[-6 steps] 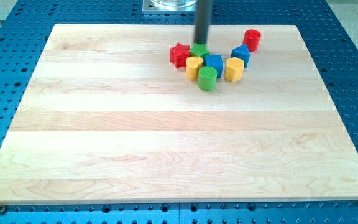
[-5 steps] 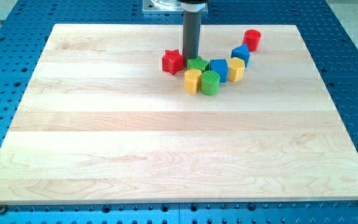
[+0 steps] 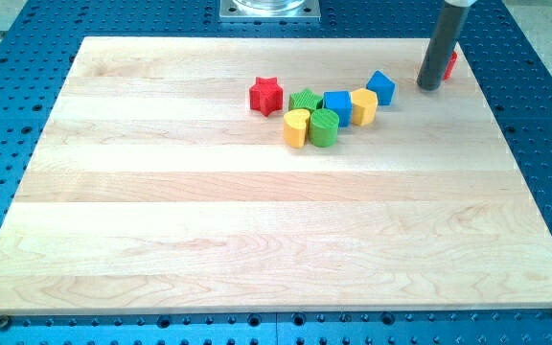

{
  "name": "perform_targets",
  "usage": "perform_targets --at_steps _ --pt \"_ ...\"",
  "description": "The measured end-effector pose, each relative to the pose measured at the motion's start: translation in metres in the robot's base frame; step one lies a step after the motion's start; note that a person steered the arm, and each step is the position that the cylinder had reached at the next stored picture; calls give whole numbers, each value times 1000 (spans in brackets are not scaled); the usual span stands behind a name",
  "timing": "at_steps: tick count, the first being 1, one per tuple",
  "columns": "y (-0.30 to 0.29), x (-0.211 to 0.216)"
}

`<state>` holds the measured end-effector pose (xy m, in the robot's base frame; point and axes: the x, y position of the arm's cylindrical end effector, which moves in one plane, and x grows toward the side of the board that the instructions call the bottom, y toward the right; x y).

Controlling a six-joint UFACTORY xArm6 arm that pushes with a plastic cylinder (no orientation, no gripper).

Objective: Push the triangle closely to the green star

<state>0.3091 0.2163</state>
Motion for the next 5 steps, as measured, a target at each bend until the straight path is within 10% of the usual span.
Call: perform_targets --at_steps 2,5 --pt "-122 0" --pt "-121 76"
